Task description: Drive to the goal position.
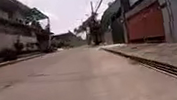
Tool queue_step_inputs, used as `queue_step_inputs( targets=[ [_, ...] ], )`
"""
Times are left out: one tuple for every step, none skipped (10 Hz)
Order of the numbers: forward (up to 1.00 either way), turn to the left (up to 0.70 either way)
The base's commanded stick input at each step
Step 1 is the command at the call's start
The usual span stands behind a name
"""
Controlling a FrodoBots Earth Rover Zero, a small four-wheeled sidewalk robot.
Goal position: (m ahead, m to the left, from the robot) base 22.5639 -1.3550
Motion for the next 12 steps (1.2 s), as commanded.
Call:
queue_step_inputs(
  targets=[
    [1.0,0.02],
    [1.0,0.02],
    [1.0,0.02],
    [1.0,0.02],
    [1.0,0.02],
    [1.0,0.02],
    [1.0,0.02],
    [1.0,0.02],
    [1.0,0.02],
    [1.0,0.02],
    [1.0,0.02],
    [1.0,0.02]
  ],
)
